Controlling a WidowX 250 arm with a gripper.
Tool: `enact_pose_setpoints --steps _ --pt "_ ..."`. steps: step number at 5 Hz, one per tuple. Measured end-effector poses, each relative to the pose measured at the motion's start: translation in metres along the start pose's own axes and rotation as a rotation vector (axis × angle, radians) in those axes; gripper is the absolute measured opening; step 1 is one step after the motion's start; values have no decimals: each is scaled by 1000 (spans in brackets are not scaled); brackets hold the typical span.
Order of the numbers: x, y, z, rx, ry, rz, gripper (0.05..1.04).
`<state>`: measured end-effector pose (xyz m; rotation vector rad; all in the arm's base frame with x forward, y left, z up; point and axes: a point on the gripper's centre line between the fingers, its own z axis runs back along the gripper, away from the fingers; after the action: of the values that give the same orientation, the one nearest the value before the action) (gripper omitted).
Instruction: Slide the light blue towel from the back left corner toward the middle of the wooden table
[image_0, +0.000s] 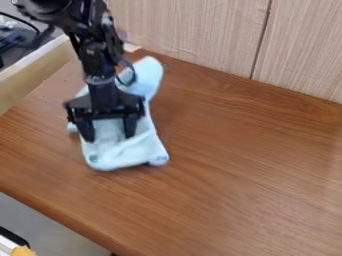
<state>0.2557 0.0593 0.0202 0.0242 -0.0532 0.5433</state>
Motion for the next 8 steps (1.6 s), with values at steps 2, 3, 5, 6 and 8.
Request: enact_pose_setpoints --steps 2,3,5,6,8 --pt "-65 -24 6 6 4 -233 998" --pt "-68 -26 6 21 -8 -244 999" --pt "-46 -17 15 23 -45 -192 1000" --pt "-43 -16 34 4 -83 -199 1000" --pt "-47 -15 77 -62 -182 -217 1001"
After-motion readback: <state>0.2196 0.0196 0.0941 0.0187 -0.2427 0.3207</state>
